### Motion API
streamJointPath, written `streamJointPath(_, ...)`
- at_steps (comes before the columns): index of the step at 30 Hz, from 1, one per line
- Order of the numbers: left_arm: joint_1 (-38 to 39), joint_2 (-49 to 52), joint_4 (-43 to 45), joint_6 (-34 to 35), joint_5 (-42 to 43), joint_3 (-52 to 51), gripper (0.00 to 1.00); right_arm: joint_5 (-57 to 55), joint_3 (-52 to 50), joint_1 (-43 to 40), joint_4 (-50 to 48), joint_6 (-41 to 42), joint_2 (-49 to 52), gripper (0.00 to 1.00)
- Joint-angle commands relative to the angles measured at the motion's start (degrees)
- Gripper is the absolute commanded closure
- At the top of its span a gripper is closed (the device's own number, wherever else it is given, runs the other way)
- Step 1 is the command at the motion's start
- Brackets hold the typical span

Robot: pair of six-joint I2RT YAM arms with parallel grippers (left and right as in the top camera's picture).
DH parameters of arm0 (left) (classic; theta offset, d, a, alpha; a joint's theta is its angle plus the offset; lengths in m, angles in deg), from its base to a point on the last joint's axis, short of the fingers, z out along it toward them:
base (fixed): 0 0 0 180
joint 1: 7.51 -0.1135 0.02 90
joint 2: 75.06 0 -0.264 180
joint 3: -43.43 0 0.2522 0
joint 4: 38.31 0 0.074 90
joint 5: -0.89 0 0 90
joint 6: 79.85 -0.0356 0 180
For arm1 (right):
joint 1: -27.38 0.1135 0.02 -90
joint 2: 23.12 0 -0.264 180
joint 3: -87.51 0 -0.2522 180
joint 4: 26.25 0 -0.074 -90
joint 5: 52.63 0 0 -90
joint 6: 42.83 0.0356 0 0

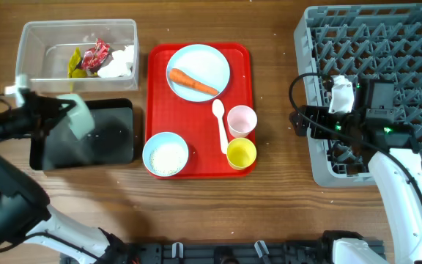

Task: Sort waste into correct bins and load items into the dishwasher rack
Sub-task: 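Grasp the green bowl with the mushroom using the left gripper, then tip the green bowl over the black tray to dump the mushroom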

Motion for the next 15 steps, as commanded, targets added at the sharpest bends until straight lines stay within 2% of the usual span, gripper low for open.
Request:
streamJointPath(1, -2.8, -1.4, -0.3, -3.5, 7.5, -0.6, 0.96, -0.6, 0.9, 0.3, 0.0, 0.7, 0.4, 0.03)
streamJointPath(8, -3.3, -1.4, -0.7, -6.4, 18.6, -0.6, 0.96, -0.6, 0.9, 0.3, -0.1, 0.6, 0.4, 0.03)
streamJointPath(15, -3.1, -1.4, -2.4, -6.3, 18.6, -0.6, 0.96, -0.6, 0.9, 0.3, -0.1, 0.6, 0.4, 0.03)
